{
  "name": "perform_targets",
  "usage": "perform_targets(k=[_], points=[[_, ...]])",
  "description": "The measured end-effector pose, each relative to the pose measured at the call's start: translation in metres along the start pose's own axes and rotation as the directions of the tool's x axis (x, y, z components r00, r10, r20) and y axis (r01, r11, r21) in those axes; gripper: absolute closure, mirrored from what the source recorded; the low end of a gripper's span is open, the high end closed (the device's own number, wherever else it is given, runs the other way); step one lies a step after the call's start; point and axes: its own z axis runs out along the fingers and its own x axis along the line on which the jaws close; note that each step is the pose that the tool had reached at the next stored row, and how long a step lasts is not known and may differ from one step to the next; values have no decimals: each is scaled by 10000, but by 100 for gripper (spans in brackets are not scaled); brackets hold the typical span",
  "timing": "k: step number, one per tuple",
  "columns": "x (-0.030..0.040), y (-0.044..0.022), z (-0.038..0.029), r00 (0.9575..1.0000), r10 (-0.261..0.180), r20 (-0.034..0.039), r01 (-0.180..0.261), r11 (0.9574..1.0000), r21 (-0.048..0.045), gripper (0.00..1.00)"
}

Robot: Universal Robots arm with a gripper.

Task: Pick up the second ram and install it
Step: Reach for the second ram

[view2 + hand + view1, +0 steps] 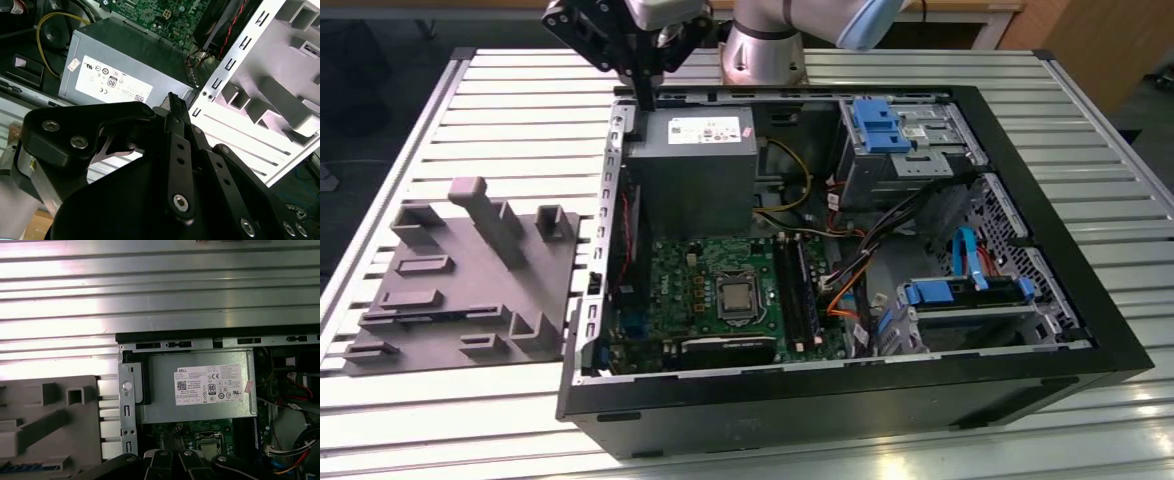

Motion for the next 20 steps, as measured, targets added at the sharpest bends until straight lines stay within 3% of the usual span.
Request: perform_targets(k=[20], points=[[96, -7, -3, 10000, 0, -1, 0, 10000, 0, 89]])
